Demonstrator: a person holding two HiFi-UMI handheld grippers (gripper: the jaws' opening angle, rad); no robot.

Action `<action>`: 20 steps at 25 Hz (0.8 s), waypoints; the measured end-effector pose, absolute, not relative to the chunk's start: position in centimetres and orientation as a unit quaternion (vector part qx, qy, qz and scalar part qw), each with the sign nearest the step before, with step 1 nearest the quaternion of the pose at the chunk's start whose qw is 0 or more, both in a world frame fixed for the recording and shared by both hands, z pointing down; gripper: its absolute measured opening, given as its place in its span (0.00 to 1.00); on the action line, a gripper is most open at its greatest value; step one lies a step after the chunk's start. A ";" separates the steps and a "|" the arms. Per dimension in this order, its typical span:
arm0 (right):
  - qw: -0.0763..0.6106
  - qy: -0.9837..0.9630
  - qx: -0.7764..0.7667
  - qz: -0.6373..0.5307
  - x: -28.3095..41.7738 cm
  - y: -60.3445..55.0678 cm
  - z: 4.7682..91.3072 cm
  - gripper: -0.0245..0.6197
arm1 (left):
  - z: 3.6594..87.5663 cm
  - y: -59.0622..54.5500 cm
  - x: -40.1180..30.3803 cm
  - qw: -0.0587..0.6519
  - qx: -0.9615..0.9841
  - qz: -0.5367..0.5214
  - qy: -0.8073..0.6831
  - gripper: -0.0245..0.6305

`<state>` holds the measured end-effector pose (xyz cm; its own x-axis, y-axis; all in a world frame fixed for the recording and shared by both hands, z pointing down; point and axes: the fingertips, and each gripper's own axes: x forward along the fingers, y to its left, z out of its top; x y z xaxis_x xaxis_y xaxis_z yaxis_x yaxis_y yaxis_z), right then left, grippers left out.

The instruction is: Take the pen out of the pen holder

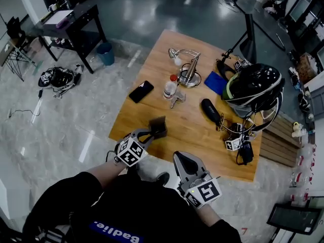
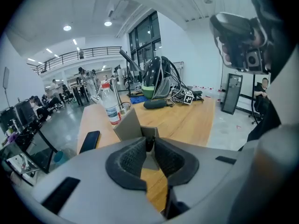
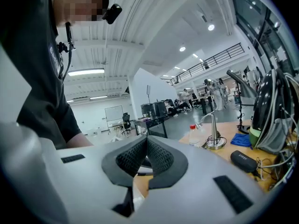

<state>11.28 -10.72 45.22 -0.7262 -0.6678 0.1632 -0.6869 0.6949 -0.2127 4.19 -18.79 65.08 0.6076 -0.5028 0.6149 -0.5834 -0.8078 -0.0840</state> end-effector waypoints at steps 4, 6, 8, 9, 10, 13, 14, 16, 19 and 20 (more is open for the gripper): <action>0.027 -0.927 0.344 0.147 11.2 -9.8 46.1 0.05 | 61.5 -17.1 4.2 0.056 0.893 0.304 -0.328 0.14; 0.024 -0.928 0.340 0.152 10.9 -9.1 46.2 0.05 | 59.6 -15.6 4.2 0.051 0.896 0.293 -0.331 0.14; 0.024 -0.928 0.341 0.149 10.2 -8.3 45.8 0.05 | 57.7 -13.9 3.7 0.046 0.901 0.280 -0.329 0.14; 0.025 -0.928 0.343 0.144 9.7 -8.0 45.5 0.05 | 56.8 -13.1 3.3 0.044 0.904 0.272 -0.328 0.14; 0.027 -0.927 0.347 0.138 9.1 -7.7 45.1 0.05 | 55.9 -12.4 2.7 0.042 0.906 0.264 -0.327 0.14; 0.032 -0.921 0.367 0.126 7.1 -6.7 44.3 0.05 | 53.4 -10.4 0.7 0.034 0.916 0.241 -0.319 0.14; 0.033 -0.918 0.375 0.124 6.3 -6.2 44.1 0.05 | 52.6 -9.8 -0.1 0.031 0.920 0.234 -0.314 0.14; 0.033 -0.911 0.392 0.120 4.6 -5.4 43.9 0.05 | 51.4 -8.8 -1.5 0.019 0.927 0.222 -0.300 0.14; 0.036 -0.902 0.413 0.118 2.3 -4.2 44.1 0.05 | 50.5 -7.3 -3.3 0.004 0.937 0.211 -0.279 0.14; 0.036 -0.900 0.419 0.119 1.7 -3.9 44.2 0.05 | 50.3 -6.8 -3.8 0.003 0.939 0.210 -0.272 0.14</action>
